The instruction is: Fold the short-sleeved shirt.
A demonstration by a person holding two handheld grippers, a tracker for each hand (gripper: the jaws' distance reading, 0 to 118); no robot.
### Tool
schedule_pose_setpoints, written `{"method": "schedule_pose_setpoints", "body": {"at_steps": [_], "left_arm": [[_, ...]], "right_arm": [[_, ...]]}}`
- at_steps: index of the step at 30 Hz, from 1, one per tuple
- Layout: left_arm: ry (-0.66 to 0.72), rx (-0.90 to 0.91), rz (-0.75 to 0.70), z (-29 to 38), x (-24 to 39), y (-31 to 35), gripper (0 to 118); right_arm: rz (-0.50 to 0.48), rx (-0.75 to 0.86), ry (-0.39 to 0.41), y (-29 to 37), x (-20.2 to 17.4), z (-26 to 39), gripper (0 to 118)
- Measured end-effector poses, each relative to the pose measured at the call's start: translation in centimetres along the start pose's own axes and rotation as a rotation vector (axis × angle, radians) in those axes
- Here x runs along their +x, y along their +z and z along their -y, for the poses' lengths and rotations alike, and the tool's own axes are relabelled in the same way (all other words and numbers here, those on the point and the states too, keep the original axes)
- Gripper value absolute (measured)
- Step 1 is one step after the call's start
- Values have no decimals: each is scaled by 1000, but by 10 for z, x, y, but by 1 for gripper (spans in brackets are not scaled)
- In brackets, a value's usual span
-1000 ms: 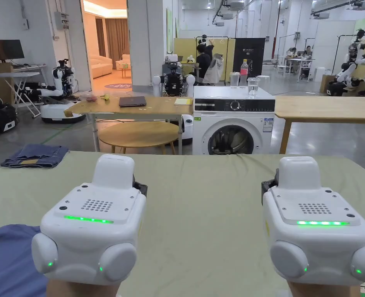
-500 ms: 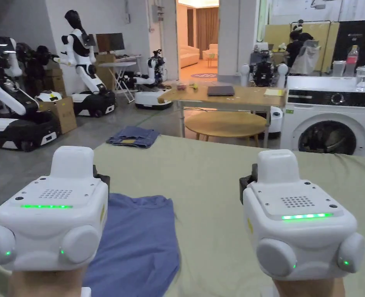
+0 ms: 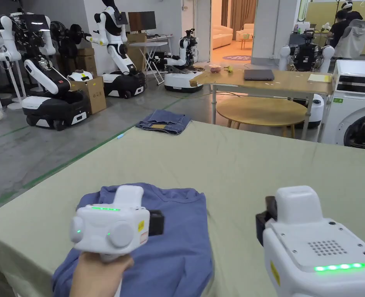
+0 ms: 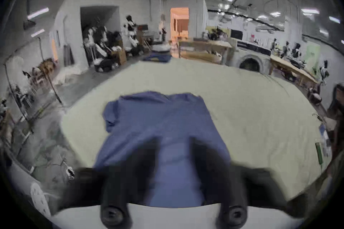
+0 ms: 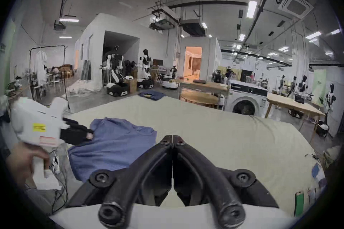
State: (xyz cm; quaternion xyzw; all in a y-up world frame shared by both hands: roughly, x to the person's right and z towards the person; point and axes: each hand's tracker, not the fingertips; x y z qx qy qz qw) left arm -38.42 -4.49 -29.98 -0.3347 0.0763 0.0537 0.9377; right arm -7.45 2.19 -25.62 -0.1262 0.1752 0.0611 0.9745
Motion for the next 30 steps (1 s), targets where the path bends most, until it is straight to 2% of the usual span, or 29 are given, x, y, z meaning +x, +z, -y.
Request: {"method": "schedule_pose_setpoints", "body": {"at_steps": [1, 2, 3, 4, 7, 10, 12, 14, 15, 16, 17, 18, 19, 20, 22, 23, 24, 27, 29, 30], "left_arm": [[-9, -52, 14, -5, 0, -26, 110], [-51, 23, 24, -11, 0, -44, 118], [-35, -86, -3, -15, 2, -67, 116], [-41, -123, -36, -21, 9, -94, 116], [-35, -164, -4, -30, 18, -156, 116], [14, -246, 35, -26, 35, -181, 113], [14, -276, 81, -18, 46, -191, 105], [-106, -338, 4, -3, 60, -197, 104], [-113, -294, 39, -7, 53, -197, 101], [-62, -323, 53, -15, 39, -205, 91], [-14, -329, 44, -22, 31, -201, 70], [7, -311, 26, -27, 21, -199, 28], [1, -264, -28, -27, 19, -187, 6], [39, -261, -29, -24, 20, -175, 0], [125, -286, 36, -24, 18, -171, 0], [97, -284, 12, -29, 27, -163, 0], [72, -299, 35, -41, 24, -185, 0], [-8, -144, 114, -82, 80, -153, 0], [-39, -102, 276, -97, 129, -135, 0], [-92, -74, 306, -106, 156, -124, 0]], "right_arm": [[14, -9, -1, -6, 5, 3, 0], [27, -21, -6, -11, 10, 6, 0], [40, -32, -11, -17, 14, 9, 0], [52, -44, -20, -22, 20, 11, 0], [94, -78, -30, -35, 35, 21, 0], [144, -112, -31, -45, 51, 30, 0], [162, -129, -48, -49, 62, 36, 0], [181, -146, -62, -52, 71, 41, 0], [189, -152, -63, -53, 75, 43, 0], [194, -157, -62, -53, 78, 44, 0], [198, -158, -63, -52, 81, 45, 0], [205, -158, -66, -50, 85, 46, 0], [209, -158, -74, -49, 89, 47, 0], [209, -158, -87, -46, 93, 46, 0], [216, -150, -111, -36, 103, 47, 0], [224, -147, -120, -30, 108, 46, 0], [227, -144, -121, -24, 113, 45, 0], [277, -124, -116, -2, 132, 41, 0], [299, -111, -135, 14, 146, 37, 0], [313, -102, -140, 24, 153, 36, 0]]}}
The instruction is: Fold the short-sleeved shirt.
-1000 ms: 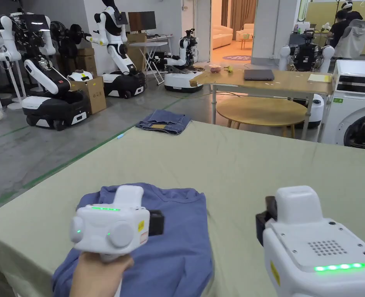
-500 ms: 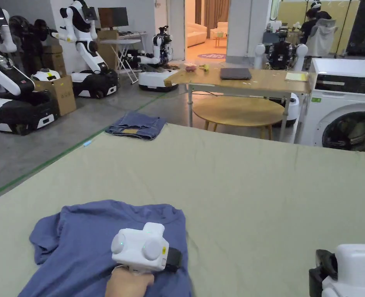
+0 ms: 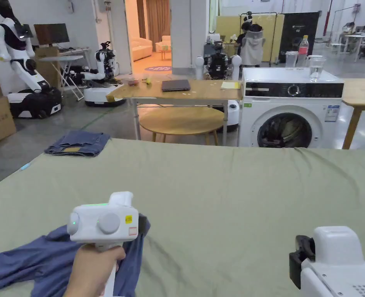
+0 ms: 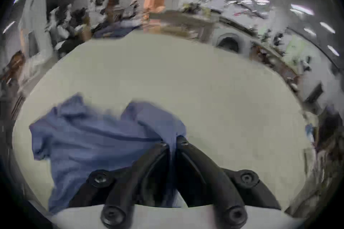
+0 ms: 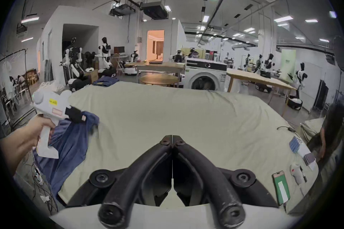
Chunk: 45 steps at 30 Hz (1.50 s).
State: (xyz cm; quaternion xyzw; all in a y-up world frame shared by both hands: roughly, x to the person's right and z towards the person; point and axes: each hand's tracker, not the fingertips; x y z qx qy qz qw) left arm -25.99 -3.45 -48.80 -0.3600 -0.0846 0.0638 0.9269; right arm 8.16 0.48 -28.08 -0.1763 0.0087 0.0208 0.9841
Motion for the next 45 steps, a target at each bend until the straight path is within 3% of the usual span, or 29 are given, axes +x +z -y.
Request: {"method": "schedule_pose_setpoints", "body": {"at_steps": [3, 9, 12, 14, 17, 22, 23, 24, 25, 26, 31, 36, 40, 41, 42, 43, 45], "left_arm": [[-150, 79, 142, -19, 100, 10, 0], [-345, 34, 442, -4, 288, 6, 0], [-448, -90, 420, 35, 344, -36, 0], [-528, -182, 325, 76, 370, -72, 0], [-556, -273, 260, 119, 379, -115, 0], [-546, -223, 275, 133, 385, -98, 1], [-568, -178, 283, 133, 382, -86, 13], [-564, -138, 296, 132, 376, -71, 50], [-560, -92, 293, 125, 367, -52, 79], [-544, -24, 287, 119, 354, -27, 94], [-452, 363, 102, 113, 265, 111, 95], [-331, 497, -119, 132, 171, 203, 97], [-225, 455, -217, 140, 105, 227, 93], [-194, 448, -206, 141, 93, 230, 76], [-183, 441, -191, 140, 87, 232, 27], [-175, 426, -186, 139, 79, 230, 0], [-191, 366, -226, 134, 69, 219, 0]], "right_arm": [[54, 27, -12, 21, 27, -3, 0], [182, 37, -46, 55, 91, 8, 0], [243, 24, -64, 64, 122, 19, 0], [273, 14, -84, 68, 143, 26, 0], [311, -4, -104, 70, 169, 34, 0], [321, -15, -119, 72, 188, 41, 0], [319, -17, -119, 71, 186, 40, 0], [313, -17, -118, 71, 184, 39, 0], [302, -13, -114, 73, 180, 37, 0], [284, -4, -108, 74, 175, 35, 0], [203, 47, -64, 73, 134, 23, 0], [103, 78, -92, 65, 91, 16, 0], [48, 81, -85, 64, 61, 14, 0], [37, 79, -77, 64, 55, 15, 0], [32, 77, -70, 64, 51, 16, 0], [29, 74, -60, 64, 47, 17, 0], [26, 66, -47, 62, 44, 19, 0]]}}
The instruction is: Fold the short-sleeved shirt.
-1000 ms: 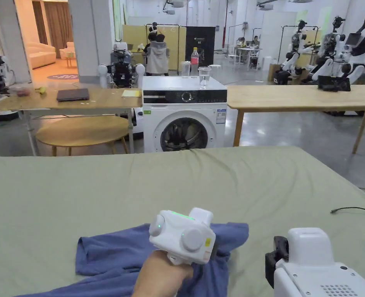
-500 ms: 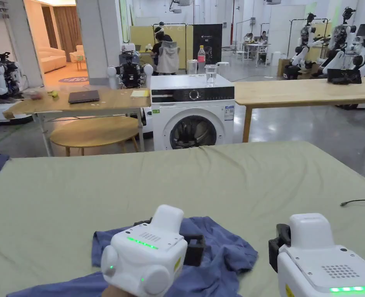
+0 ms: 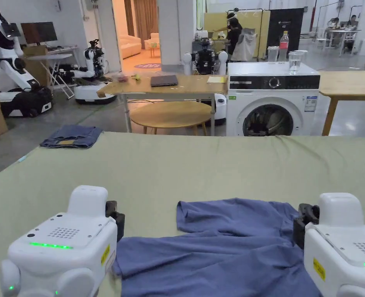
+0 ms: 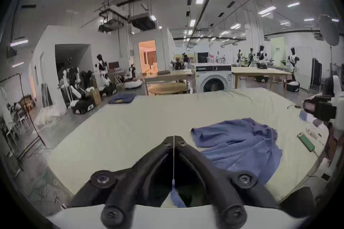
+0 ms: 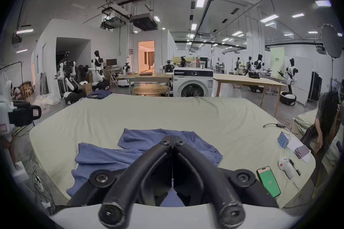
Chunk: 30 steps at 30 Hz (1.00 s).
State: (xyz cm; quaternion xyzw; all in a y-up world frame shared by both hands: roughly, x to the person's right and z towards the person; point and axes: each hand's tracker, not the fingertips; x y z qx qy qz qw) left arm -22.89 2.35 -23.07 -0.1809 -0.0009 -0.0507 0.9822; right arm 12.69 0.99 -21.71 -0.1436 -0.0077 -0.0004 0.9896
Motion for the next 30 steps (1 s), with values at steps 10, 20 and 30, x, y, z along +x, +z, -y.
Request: {"method": "schedule_pose_setpoints", "body": {"at_steps": [10, 20, 30], "left_arm": [[41, -430, -10, 45, -42, -179, 0], [0, -619, -122, 100, -33, -284, 116], [-29, -491, 5, 67, 3, -241, 0]], "right_arm": [[40, -56, 26, -19, 25, 9, 0], [165, -152, 14, -59, 90, 33, 0], [170, -420, 98, -158, 176, 91, 10]]}}
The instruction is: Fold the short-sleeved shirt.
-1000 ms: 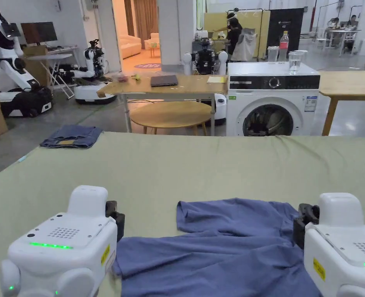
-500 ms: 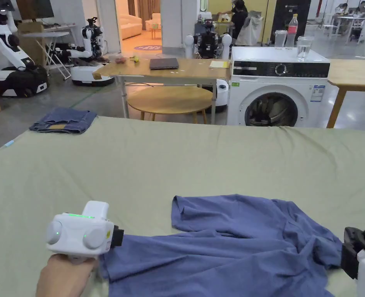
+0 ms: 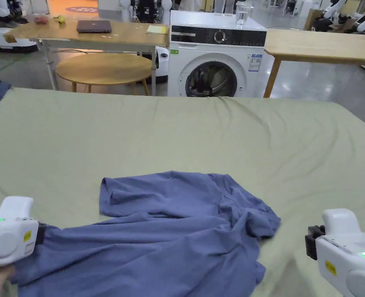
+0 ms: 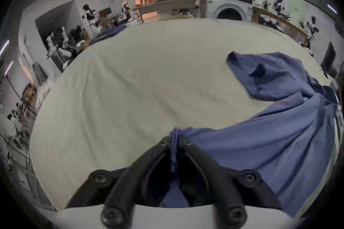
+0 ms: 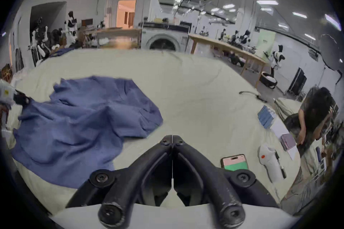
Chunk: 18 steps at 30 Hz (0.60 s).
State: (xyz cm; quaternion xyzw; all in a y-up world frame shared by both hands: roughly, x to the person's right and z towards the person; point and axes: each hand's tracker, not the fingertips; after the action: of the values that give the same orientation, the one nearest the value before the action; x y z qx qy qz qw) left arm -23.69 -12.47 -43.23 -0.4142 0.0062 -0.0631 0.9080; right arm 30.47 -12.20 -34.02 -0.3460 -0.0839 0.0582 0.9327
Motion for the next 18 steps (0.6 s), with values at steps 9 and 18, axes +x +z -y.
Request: {"method": "schedule_pose_setpoints", "body": {"at_steps": [9, 18], "left_arm": [[3, 86, 24, -34, -9, 41, 0], [-31, 95, 9, -39, -10, 38, 0]], "right_arm": [[-184, -65, 72, -86, -7, -18, 118], [-390, -138, -23, -109, -6, -23, 8]]}}
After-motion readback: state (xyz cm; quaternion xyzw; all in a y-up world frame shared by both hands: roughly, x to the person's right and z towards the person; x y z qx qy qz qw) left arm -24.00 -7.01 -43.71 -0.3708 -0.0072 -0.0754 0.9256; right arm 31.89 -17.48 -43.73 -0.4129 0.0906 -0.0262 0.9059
